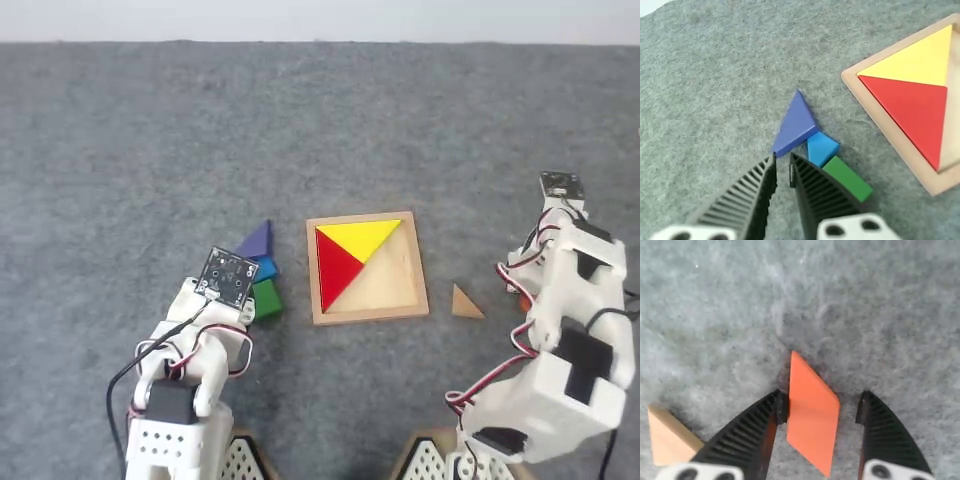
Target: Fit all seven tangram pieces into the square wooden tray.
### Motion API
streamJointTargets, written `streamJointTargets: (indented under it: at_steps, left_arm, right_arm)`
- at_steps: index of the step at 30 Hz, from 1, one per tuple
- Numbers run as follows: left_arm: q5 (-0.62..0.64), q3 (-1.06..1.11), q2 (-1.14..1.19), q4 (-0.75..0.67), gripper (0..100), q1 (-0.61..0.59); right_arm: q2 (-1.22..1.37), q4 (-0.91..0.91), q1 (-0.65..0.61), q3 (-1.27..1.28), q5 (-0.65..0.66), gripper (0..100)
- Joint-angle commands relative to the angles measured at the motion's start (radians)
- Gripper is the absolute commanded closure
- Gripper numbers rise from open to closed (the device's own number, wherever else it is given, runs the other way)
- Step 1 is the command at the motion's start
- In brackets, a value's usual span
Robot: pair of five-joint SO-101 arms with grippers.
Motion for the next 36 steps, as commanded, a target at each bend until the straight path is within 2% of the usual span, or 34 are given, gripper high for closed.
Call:
streamJointTargets:
  at_steps: [1,10,16,19,24,31,36]
  left_arm:
    - [0.008,-0.008,-0.014,0.006,95,-0.005]
    - [0.008,-0.008,-0.014,0.006,95,-0.005]
    - [0.008,-0.008,-0.014,0.006,95,-0.005]
    - [0.008,-0.008,-0.014,0.006,95,-0.005]
    - [0.008,-0.008,-0.014,0.006,95,-0.005]
    - [0.008,-0.008,-0.014,0.006,95,-0.005]
    - [0.008,-0.008,-0.014,0.006,95,-0.005]
  right_arm:
    - [0.022,0.007,0.045,-0.029,0.015,75.7]
    - [-0.007,0.005,0.03,-0.038,-0.043,79.0]
    - [-0.231,0.125,-0.041,-0.02,-0.072,79.1]
    - [-0.387,0.153,-0.067,0.084,-0.068,79.0]
    - [-0.585,0.025,-0.07,0.327,-0.041,79.0]
    - [-0.519,-0.028,-0.114,0.344,0.014,79.4]
    - [-0.407,-0.081,-0.108,0.302,-0.009,79.4]
